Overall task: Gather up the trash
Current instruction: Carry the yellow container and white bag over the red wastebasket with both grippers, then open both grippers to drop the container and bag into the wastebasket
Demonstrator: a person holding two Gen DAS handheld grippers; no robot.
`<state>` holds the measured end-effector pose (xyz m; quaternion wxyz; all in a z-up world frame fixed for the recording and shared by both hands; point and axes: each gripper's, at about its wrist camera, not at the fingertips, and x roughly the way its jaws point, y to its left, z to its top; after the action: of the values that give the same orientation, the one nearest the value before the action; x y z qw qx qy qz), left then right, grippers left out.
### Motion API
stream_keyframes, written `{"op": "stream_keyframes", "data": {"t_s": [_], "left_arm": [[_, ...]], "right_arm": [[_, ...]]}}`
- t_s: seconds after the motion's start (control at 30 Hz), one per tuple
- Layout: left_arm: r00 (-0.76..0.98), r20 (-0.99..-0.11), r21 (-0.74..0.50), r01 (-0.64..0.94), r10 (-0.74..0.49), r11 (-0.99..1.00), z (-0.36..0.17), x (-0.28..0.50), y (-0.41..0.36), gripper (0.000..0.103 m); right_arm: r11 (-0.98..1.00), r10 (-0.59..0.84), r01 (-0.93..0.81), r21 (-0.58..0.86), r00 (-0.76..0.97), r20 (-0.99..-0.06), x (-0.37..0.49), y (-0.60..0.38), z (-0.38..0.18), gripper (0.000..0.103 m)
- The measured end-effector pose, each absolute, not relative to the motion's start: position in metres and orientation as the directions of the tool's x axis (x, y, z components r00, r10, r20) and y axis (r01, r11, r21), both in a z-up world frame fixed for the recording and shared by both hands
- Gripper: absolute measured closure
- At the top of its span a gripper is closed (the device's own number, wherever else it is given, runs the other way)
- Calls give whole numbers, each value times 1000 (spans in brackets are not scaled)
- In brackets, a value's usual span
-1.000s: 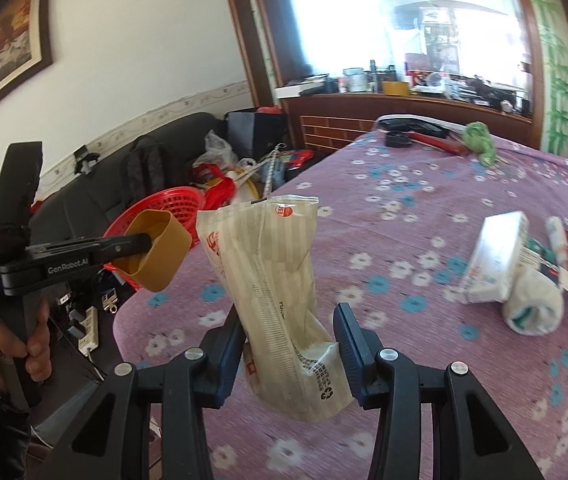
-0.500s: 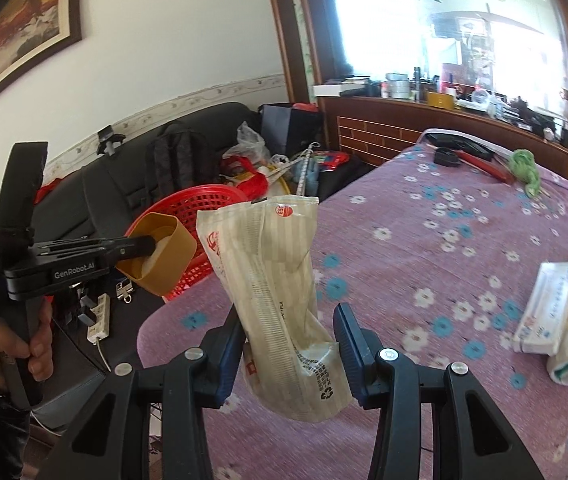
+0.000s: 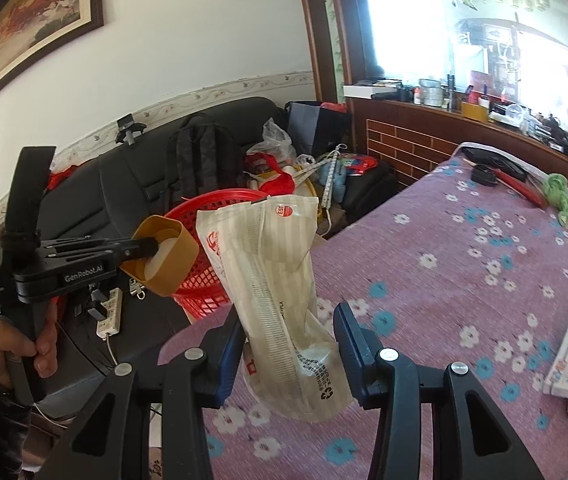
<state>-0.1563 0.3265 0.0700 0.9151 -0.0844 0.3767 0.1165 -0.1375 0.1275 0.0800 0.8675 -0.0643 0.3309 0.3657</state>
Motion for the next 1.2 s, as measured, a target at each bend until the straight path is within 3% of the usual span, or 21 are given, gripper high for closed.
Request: {"op": "stream_keyframes", "data": {"t_s": [0.57, 1.03, 1.2], "left_arm": [[677, -709, -53, -332, 199, 942, 72, -134, 374, 96], [619, -759, -46, -360, 202, 932, 48, -100, 395, 96], [601, -772, -43, -373, 206, 927, 44, -95, 398, 95]], "right_arm": [[680, 635, -702, 211, 421, -647, -104, 190, 73, 56], [663, 662, -669, 336, 312, -682, -50, 244, 50, 55], [648, 685, -651, 394, 273, -676, -39, 253, 41, 47]]}}
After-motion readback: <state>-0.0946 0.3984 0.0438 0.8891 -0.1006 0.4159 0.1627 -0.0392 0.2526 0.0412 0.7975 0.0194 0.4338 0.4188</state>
